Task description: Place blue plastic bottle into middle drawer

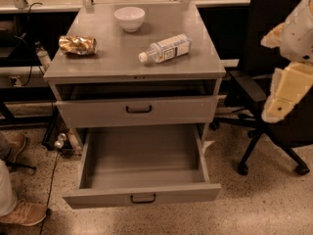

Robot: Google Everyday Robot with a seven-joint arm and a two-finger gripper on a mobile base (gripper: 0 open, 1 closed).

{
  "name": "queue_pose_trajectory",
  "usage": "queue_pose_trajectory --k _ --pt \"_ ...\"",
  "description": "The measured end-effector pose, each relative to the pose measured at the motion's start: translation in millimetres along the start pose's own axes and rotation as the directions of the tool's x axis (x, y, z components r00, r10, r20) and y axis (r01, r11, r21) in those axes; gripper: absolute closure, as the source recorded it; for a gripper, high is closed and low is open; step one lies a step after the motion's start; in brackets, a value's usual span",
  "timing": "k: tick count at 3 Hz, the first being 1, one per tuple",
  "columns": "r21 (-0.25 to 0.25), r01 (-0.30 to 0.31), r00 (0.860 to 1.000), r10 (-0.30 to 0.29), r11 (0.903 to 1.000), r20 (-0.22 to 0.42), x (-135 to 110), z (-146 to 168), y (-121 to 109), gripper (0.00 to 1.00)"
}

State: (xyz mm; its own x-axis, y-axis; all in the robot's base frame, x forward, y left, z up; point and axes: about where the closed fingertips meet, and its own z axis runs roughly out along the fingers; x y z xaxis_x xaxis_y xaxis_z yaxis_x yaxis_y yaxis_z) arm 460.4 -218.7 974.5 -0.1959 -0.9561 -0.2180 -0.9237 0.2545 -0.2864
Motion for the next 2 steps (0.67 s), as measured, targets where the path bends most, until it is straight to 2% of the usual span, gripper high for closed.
queue_pose_trajectory --k 2 --pt "0.091 0.084 0.994 -0.09 0.9923 0.066 -24.7 55.2 -82.9 0.0"
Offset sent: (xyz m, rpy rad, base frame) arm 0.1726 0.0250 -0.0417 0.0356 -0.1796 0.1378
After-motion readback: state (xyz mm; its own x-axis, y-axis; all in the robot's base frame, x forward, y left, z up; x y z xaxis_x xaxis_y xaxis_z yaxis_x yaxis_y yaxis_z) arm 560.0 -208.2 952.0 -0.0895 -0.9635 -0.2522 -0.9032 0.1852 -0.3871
